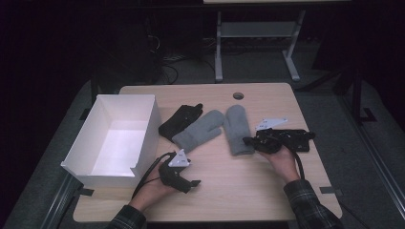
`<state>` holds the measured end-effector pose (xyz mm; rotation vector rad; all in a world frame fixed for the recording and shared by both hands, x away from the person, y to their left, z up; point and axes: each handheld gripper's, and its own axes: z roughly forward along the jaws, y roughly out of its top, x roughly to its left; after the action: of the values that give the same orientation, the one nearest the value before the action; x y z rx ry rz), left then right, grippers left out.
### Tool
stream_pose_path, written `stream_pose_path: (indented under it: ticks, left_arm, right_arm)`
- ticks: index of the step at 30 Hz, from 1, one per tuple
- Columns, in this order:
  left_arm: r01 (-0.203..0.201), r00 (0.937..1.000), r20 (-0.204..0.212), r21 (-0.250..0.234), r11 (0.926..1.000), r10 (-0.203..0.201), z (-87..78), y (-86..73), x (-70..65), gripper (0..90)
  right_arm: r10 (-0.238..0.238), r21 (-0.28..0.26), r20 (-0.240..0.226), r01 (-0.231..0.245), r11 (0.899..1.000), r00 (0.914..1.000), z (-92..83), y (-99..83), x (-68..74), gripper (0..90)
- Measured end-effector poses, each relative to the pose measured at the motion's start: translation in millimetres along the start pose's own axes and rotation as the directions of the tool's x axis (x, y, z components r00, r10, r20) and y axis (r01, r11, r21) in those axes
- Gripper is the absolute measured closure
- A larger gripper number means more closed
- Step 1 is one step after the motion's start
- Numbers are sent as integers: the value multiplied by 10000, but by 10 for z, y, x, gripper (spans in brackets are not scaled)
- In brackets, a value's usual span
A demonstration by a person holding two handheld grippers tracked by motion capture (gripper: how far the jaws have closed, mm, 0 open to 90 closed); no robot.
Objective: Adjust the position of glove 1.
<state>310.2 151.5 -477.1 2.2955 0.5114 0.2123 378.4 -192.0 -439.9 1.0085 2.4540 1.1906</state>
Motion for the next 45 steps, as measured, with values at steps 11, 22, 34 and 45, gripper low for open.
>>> stream_pose_path:
  ticks: [11, 22, 34, 45]
  left_arm:
    - [80, 10000, -24, -50, 10000, -80, 6, 3, -3, 124]
    - [136, 9999, -46, -56, 9999, -136, 8, 3, -5, 124]
    - [184, 9998, -53, -106, 9998, -185, 14, 1, -6, 124]
    - [70, 9999, -102, -18, 10000, -70, 9, 6, 3, 124]
  right_arm:
    - [188, 619, 305, -207, 9979, 9994, 164, -41, -126, 900]
    - [-433, 973, 167, 415, 9944, 9989, 139, -64, -4, 900]
    - [-886, 1077, -1083, 1003, 9891, 9902, 95, -90, 195, 900]
    - [-1355, 1063, -2162, 1612, 9812, 9669, 183, -28, 495, 900]
